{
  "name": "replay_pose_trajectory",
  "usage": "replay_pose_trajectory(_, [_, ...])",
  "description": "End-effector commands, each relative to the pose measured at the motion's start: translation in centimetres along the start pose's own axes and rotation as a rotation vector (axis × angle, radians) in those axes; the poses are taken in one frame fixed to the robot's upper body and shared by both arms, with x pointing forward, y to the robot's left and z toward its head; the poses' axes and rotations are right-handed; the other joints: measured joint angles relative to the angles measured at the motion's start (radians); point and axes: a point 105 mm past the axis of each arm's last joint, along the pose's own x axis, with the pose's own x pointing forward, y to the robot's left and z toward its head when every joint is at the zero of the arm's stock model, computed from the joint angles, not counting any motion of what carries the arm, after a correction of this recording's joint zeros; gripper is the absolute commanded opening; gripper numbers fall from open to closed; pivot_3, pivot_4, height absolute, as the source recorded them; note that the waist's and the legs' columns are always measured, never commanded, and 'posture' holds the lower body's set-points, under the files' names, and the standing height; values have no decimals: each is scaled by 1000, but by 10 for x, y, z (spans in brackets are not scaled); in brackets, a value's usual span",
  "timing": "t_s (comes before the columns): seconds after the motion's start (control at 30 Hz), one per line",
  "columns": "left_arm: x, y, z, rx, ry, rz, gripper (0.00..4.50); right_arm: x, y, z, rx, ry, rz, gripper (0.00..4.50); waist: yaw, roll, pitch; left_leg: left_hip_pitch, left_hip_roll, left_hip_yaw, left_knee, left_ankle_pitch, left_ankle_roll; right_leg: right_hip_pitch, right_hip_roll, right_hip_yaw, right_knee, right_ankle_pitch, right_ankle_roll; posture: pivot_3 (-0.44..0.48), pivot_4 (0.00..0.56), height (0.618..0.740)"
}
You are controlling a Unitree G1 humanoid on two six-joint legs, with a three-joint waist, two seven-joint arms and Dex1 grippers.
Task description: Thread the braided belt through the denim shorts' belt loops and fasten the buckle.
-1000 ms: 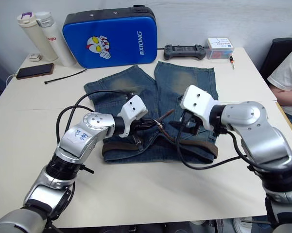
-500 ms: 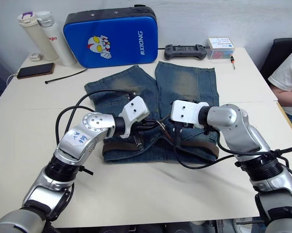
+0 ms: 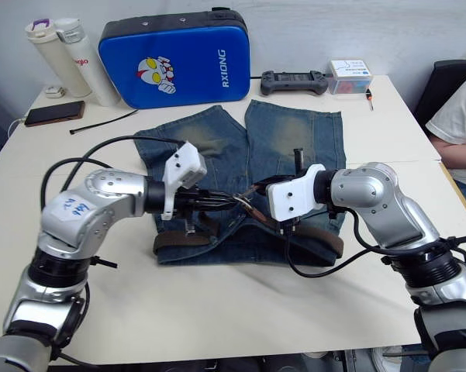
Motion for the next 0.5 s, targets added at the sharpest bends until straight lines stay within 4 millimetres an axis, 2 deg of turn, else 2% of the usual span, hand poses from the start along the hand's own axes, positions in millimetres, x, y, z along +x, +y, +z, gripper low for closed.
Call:
replay_pose_trajectory(0.03, [-20,-3,5,9,3,-35,0,-39,-26,-43,9,210,-82,56,0,0,0,0,0,0,0,0,0,0,0,0,0,0,0,0,150,740])
replay_pose_trajectory(0.13, [-20,8,-1,27,27,24,0,-40,-29,-43,22,206,-92,56,1,0,0,0,0,0,0,0,0,0,0,0,-1,0,0,0,150,740])
replay_pose_trajectory(0.3, [-1,0,-12,52,63,3,1893,-30,-27,-36,46,172,-88,0,5,0,0,0,-1,0,1,0,1,1,-1,0,-1,0,0,0,150,740])
replay_pose_trajectory(0.43, [-4,-7,-8,38,52,-42,3615,-32,-27,-38,44,182,-86,0,-2,0,0,0,0,0,1,0,1,1,0,0,0,0,0,0,150,740])
replay_pose_trajectory(0.5, [-10,-9,-5,18,33,-62,3615,-35,-29,-38,33,190,-91,0,-3,0,0,0,0,0,0,0,1,0,0,0,1,0,0,0,150,740])
